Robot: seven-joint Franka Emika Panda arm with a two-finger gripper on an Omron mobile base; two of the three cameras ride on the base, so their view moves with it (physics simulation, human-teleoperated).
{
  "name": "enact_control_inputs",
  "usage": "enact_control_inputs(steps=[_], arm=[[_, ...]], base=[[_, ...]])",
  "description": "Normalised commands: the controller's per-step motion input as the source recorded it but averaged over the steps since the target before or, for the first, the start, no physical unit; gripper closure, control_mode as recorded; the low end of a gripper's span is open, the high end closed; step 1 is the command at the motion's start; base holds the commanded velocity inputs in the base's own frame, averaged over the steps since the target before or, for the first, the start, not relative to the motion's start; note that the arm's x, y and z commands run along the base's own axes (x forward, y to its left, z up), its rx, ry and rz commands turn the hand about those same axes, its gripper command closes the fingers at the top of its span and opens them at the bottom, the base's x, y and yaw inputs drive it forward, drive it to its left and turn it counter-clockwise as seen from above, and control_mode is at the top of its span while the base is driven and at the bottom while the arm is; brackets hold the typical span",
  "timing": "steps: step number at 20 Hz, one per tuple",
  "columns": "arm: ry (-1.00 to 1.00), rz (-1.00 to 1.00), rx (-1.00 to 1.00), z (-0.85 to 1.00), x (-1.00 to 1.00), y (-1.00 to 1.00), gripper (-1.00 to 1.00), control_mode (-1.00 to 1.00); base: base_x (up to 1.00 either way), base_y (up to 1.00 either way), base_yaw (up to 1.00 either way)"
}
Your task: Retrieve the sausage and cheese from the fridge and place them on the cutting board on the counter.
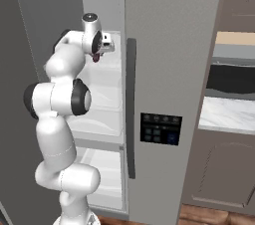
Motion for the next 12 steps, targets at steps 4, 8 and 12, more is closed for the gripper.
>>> enact_control_inputs(steps=[4,8,12], arm=[[0.00,-0.06,0.01,-0.04,-0.94,-0.02,1.00,-1.00],[0.00,-0.12,0.05,0.00,-1.00,-0.01,1.00,-1.00],[0.00,-0.13,0.05,0.00,-1.00,0.00,1.00,-1.00]], base=[[0.00,0.00,0.00],[0.00,0.00,0.00],[0.00,0.00,0.00]])
